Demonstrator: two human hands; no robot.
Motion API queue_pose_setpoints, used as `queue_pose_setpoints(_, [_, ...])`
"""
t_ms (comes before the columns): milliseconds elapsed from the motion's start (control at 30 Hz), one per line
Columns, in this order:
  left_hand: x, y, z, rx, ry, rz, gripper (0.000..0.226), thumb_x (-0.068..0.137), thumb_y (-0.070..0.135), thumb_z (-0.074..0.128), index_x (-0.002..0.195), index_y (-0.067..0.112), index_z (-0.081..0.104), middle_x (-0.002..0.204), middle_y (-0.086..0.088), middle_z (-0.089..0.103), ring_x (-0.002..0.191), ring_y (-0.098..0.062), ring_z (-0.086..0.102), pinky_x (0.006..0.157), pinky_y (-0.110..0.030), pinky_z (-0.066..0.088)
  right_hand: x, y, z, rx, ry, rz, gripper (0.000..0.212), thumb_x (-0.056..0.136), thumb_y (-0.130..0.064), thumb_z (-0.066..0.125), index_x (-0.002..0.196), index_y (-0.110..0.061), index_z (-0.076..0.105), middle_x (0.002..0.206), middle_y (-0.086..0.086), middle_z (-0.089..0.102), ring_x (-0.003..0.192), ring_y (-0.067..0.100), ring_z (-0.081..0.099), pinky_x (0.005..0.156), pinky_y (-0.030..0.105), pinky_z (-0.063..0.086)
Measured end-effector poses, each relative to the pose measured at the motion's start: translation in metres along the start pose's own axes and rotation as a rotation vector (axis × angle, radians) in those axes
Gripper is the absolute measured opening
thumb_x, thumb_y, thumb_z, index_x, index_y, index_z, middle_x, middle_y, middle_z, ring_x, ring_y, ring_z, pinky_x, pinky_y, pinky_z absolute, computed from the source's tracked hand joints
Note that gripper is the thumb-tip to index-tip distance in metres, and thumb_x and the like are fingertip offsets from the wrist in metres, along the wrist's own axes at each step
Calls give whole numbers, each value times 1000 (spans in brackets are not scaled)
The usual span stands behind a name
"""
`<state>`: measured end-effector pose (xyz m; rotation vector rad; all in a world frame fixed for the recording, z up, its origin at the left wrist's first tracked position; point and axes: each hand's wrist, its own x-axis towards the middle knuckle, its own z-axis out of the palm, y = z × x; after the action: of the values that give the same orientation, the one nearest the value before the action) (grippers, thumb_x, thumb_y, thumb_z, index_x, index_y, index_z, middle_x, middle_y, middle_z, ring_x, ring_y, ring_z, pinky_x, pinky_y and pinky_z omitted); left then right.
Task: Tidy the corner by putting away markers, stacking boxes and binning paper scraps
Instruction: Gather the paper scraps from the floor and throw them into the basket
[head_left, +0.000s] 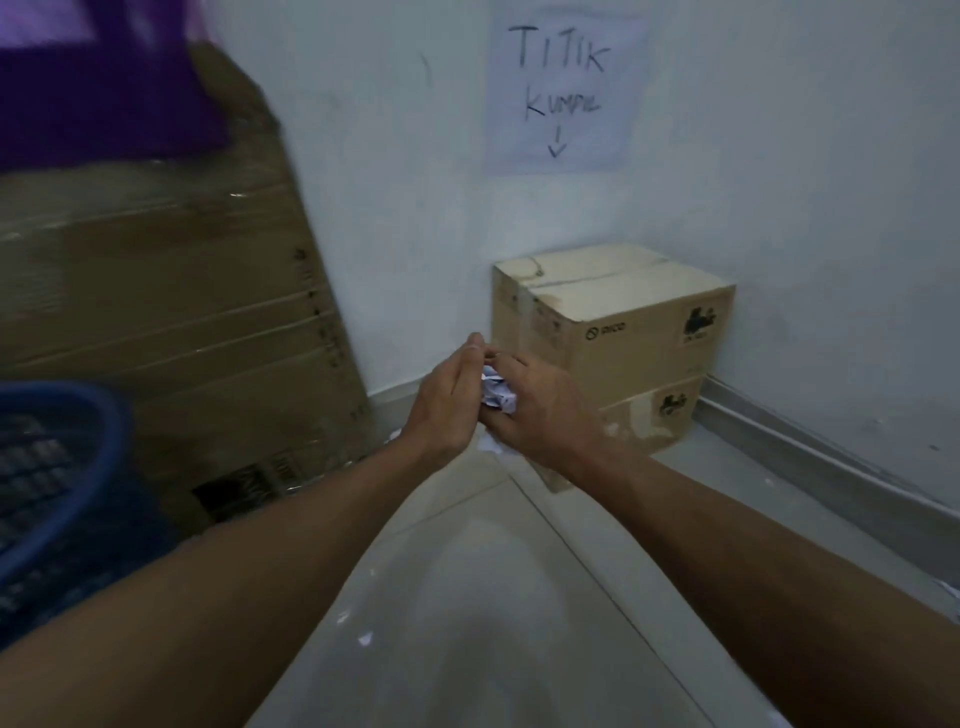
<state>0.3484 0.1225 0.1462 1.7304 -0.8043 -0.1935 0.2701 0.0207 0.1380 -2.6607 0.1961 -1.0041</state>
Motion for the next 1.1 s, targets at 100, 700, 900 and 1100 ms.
queue_pose_setpoints(100, [1, 10, -46, -8, 54, 39, 61, 95, 65, 25, 111, 27, 70, 109, 2, 73, 104, -14, 67, 99, -43, 49, 27, -38, 8, 6, 37, -63, 55, 80, -48, 54, 126, -19, 62, 99, 5, 71, 79, 24, 68, 64, 32, 55])
queue_pose_setpoints(700, [-43, 1, -317, 175, 548, -47, 59, 104, 50, 23, 82, 20, 69, 79, 5, 71, 79, -2, 65, 73, -21, 46, 134, -282, 133, 502, -56, -256, 50, 75, -42, 57, 122, -26, 65, 106, 1, 71, 92, 20, 66, 75, 33, 53])
queue_pose_setpoints(900, [-88, -26, -379, 202, 600, -63, 55, 106, 41, 23, 77, 22, 66, 76, 6, 69, 69, 8, 63, 68, -16, 48, 129, -350, 161, 665, -266, -283, 32, 81, -20, 68, 112, -17, 69, 104, 4, 71, 95, 20, 65, 80, 36, 52])
queue_pose_setpoints(1100, [-117, -42, -406, 245, 635, -134, 48, 105, 41, 31, 90, 21, 72, 83, 8, 73, 75, 6, 66, 64, -8, 45, 125, -376, 192, 635, -528, -247, 62, 75, -51, 65, 132, -31, 52, 129, 2, 58, 115, 20, 60, 95, 43, 52])
